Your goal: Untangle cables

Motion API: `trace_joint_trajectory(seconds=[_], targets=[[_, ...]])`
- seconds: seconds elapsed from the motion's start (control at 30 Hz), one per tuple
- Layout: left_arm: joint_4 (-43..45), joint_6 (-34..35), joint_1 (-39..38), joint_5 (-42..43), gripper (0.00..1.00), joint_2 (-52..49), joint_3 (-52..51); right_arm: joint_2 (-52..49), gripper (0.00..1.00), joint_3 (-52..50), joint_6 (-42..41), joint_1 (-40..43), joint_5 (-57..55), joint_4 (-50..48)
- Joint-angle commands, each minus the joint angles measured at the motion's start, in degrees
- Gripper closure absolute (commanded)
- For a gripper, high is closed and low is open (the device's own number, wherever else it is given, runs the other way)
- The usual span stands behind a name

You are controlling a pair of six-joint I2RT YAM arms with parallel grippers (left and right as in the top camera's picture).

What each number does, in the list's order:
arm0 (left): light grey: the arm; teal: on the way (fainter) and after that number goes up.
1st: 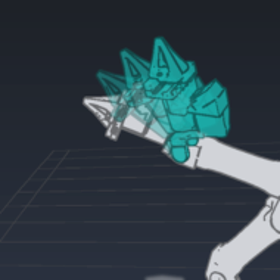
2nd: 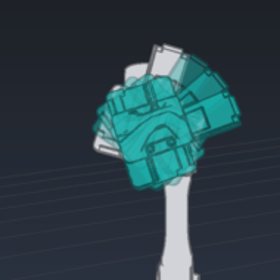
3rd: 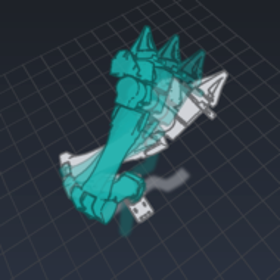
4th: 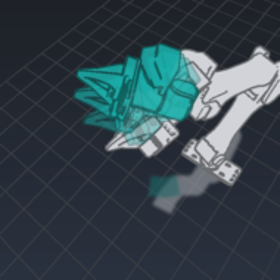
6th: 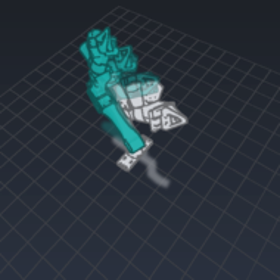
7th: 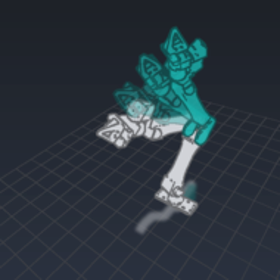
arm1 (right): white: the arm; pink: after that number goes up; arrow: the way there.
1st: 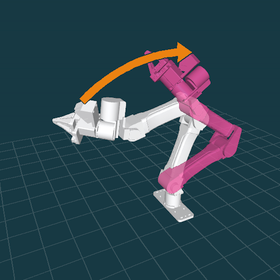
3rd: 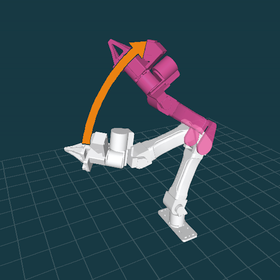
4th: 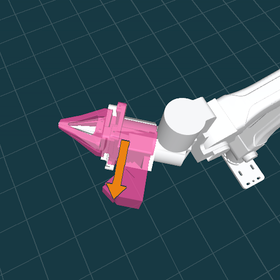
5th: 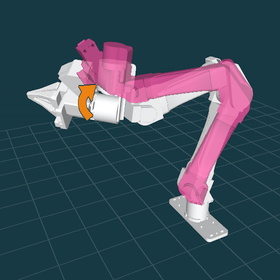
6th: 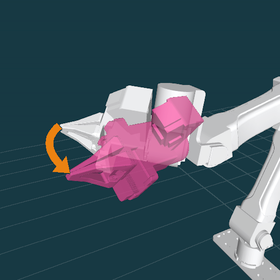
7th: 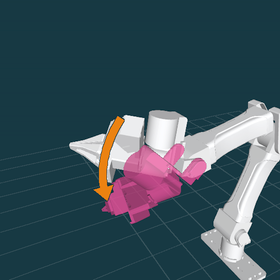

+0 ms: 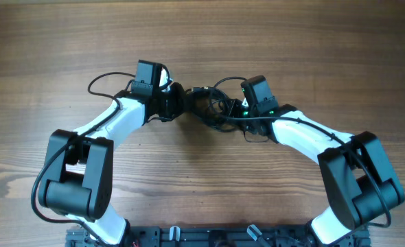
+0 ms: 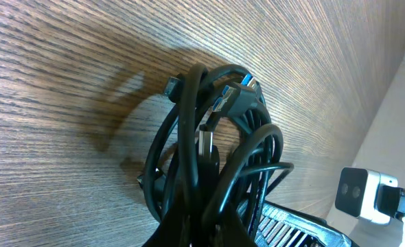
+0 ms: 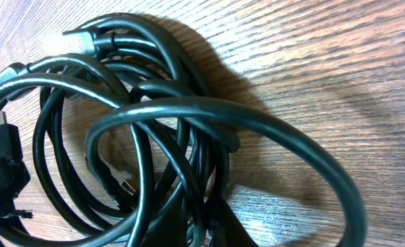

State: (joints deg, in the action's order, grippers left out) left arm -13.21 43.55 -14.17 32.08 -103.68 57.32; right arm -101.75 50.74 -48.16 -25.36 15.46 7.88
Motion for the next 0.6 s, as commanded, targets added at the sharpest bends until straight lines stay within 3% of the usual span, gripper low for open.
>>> trace_joint_trajectory(seconds=[0.0, 0.23, 0.57], targets=[[0.1, -1.2, 0.2, 1.5, 0.96, -0.6, -0.3, -1.2, 0.96, -0.3, 0.2, -0.3, -2.0, -0.1], [-1.4, -1.1, 0.2, -4.3, 0.96, -0.6, -0.3, 1.4, 0.96, 0.1, 2.9, 1.4, -0.6, 3.5], [-3.1, 0.8, 0.4, -11.6, 0.96, -0.6, -0.3, 18.1, 0.96, 0.7, 7.8, 7.2, 3.1, 14.3]])
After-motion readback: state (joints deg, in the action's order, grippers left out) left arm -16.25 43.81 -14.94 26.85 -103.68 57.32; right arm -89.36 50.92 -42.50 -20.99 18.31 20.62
